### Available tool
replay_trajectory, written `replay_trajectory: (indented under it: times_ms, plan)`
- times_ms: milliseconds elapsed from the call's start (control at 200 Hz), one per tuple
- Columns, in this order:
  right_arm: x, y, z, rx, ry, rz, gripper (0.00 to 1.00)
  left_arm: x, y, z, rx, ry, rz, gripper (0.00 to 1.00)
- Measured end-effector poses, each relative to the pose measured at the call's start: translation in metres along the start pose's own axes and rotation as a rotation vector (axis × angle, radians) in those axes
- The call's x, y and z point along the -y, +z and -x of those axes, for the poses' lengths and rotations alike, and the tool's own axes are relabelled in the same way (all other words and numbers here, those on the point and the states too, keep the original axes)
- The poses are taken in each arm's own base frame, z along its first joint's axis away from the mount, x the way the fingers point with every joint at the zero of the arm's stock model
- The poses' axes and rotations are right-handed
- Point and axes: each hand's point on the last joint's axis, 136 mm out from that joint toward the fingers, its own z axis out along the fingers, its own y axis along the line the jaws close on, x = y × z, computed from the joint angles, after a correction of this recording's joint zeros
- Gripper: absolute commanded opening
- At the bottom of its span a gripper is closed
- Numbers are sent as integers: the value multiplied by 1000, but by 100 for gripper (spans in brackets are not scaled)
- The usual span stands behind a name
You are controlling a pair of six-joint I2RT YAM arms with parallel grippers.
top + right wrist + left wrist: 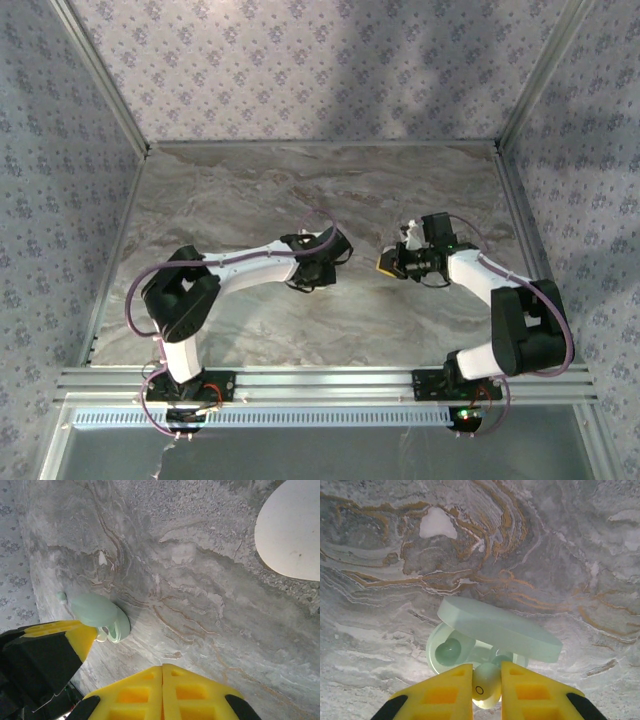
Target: Insert the wireless bluetooth earbuds into the charging case
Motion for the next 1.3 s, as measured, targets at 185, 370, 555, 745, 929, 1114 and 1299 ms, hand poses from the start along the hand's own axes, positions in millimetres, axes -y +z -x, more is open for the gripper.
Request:
replay_trajectory:
  times_ms: [185,370,555,745,929,1114,1299]
  plan:
    - [2,0,-2,-3,8,1,8,8,-4,3,4,1,-20,17]
    - [2,0,-2,-4,9,2,8,11,-5,5,9,-1,-29,17]
    - [2,0,-3,-8,10,7,8,9,2,2,-2,8,-12,17]
    - [2,0,-4,-12,12,8,8,8,7,0,-9,12,-1,17]
    - [3,0,-4,-12,13,8,8,8,7,0,-10,13,-1,18]
    - [3,0,-5,-13,13,8,8,9,9,0,-14,17,3,19]
    - [3,0,-5,-13,13,7,8,11,8,-1,-14,20,1,20]
